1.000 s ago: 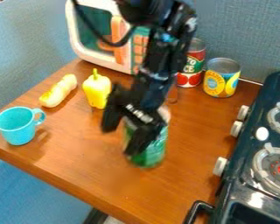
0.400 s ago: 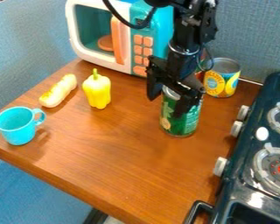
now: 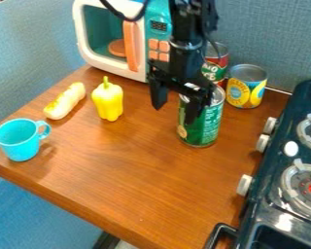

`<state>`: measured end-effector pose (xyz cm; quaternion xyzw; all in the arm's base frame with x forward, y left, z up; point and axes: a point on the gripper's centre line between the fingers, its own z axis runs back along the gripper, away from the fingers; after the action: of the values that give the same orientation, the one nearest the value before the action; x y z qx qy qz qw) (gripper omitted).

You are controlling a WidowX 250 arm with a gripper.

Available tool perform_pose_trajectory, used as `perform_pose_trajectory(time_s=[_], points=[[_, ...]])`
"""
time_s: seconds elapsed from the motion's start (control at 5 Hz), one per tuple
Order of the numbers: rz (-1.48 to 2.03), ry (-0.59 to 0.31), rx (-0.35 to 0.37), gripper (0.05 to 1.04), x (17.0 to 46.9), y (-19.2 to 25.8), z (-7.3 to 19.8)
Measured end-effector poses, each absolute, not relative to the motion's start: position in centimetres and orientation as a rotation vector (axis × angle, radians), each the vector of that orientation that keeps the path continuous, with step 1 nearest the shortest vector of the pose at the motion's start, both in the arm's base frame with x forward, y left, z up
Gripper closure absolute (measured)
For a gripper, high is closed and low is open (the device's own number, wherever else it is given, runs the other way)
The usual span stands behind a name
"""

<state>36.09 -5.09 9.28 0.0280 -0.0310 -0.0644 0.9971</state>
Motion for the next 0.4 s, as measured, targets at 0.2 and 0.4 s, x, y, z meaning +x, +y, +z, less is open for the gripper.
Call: perform_pose_trajectory(time_s=[0.2,0.4], points=[[-0.124,-0.025,0.014,0.083,32.7,-5.1,12.6],[-0.099,-0.001,0.015,0.083,29.6,-3.6,14.4]])
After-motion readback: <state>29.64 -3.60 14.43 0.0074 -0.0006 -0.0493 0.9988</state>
